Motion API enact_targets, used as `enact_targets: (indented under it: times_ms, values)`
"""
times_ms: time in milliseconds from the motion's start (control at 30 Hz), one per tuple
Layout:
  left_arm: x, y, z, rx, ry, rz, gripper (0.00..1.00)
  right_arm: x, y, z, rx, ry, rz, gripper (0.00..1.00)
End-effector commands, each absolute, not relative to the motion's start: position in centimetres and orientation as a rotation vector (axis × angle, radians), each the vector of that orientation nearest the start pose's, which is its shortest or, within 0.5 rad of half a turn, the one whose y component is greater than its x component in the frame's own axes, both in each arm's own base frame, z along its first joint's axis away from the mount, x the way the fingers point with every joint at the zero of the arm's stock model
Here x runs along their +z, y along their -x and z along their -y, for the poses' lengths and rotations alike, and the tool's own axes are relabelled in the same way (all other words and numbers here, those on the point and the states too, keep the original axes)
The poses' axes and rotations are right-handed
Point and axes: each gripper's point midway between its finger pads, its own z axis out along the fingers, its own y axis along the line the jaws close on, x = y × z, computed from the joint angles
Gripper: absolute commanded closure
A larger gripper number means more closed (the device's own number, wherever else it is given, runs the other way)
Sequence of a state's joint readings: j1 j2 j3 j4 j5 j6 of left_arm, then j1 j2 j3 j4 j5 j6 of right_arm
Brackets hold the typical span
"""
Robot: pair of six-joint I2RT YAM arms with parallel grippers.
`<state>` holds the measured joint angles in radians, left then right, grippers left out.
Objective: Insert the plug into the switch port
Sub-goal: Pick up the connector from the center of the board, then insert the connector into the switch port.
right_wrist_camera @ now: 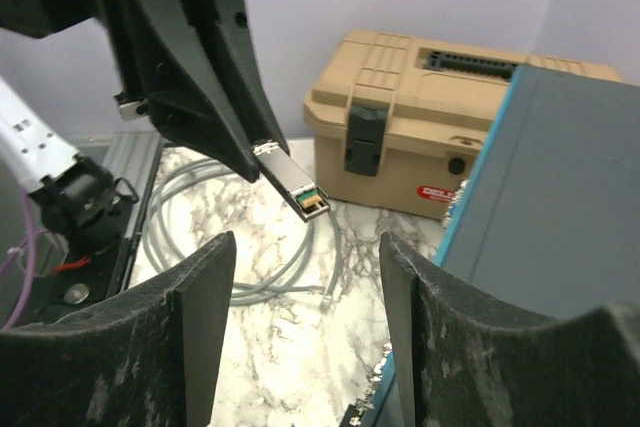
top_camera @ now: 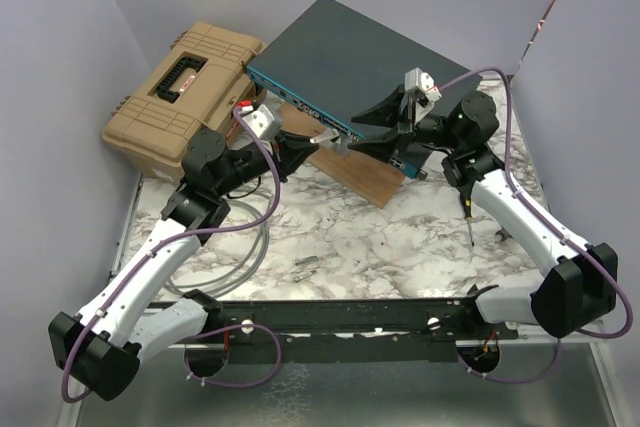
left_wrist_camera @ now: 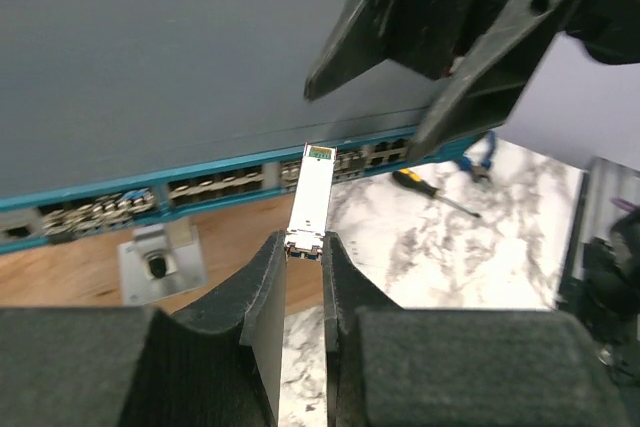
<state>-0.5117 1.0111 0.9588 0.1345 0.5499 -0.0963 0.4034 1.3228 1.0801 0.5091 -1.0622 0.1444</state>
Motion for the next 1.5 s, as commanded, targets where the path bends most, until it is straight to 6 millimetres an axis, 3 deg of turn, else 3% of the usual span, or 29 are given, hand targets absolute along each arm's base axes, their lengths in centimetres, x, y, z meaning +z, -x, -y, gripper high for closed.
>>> enact_targets:
  times_ms: [0, 167, 300, 467, 767, 1000, 1200, 1467]
  values:
    - [34.9, -28.2, 22.4, -0.682, -0.618, -1.428, 1.00, 38.8, -30.0, -27.4, 0.971, 0.972, -1.179, 0.36]
    - [33.6, -29.3, 20.3, -0.583, -0.508, -1.474, 1.00, 39.6, -33.0, -25.5, 0.836, 0.808, -1.280, 0.27]
    - [32.6, -29.7, 18.9, -0.525, -0.433, -1.494, 1.00, 40.6, -35.3, -23.1, 0.693, 0.656, -1.332, 0.16]
    - [31.5, -29.5, 18.2, -0.512, -0.393, -1.486, 1.00, 40.3, -38.2, -19.3, 0.550, 0.504, -1.468, 0.03]
    - [30.3, -29.3, 19.0, -0.546, -0.432, -1.475, 1.00, 39.7, -41.8, -8.3, 0.410, 0.063, -1.606, 0.00]
    - [30.3, -29.6, 19.6, -0.566, -0.449, -1.459, 1.00, 38.1, -42.2, -1.5, 0.356, -0.260, -1.625, 0.00]
    - [30.2, -30.2, 20.0, -0.564, -0.451, -1.452, 1.00, 35.9, -42.4, 0.8, 0.431, -0.439, -1.646, 0.00]
    - [30.0, -30.9, 20.6, -0.569, -0.462, -1.443, 1.00, 33.6, -43.4, 0.4, 0.619, -0.547, -1.701, 0.00]
